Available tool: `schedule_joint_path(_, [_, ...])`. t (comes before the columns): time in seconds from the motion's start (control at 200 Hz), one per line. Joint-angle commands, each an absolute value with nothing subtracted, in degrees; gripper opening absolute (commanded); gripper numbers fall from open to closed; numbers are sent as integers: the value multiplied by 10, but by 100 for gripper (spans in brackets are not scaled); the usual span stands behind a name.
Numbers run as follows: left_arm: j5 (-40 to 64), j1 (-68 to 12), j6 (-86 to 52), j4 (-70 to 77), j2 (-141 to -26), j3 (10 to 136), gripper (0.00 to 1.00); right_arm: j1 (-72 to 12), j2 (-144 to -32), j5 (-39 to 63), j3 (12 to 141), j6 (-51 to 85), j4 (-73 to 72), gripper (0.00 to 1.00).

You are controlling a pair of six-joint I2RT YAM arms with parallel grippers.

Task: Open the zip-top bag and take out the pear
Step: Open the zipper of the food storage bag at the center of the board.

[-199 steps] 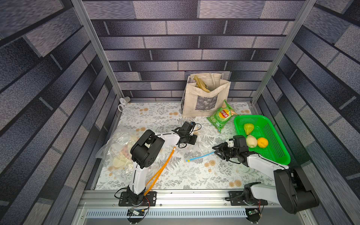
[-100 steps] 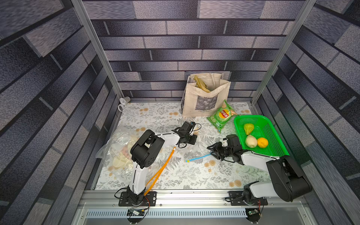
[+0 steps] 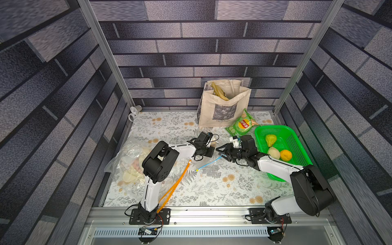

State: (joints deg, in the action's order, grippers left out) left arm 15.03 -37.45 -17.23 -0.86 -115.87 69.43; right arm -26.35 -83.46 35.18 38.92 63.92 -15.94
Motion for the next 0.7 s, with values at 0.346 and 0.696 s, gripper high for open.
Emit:
schedule_joint_path(0.346, [120,-371,-175,-163,-1167,683,0,-272,-842,438,398,637,-312,48])
schedule_joint_path(0.696, [124,-365,-174,-158,-1127,672,4,-272,-812,426,402,599,-249,48])
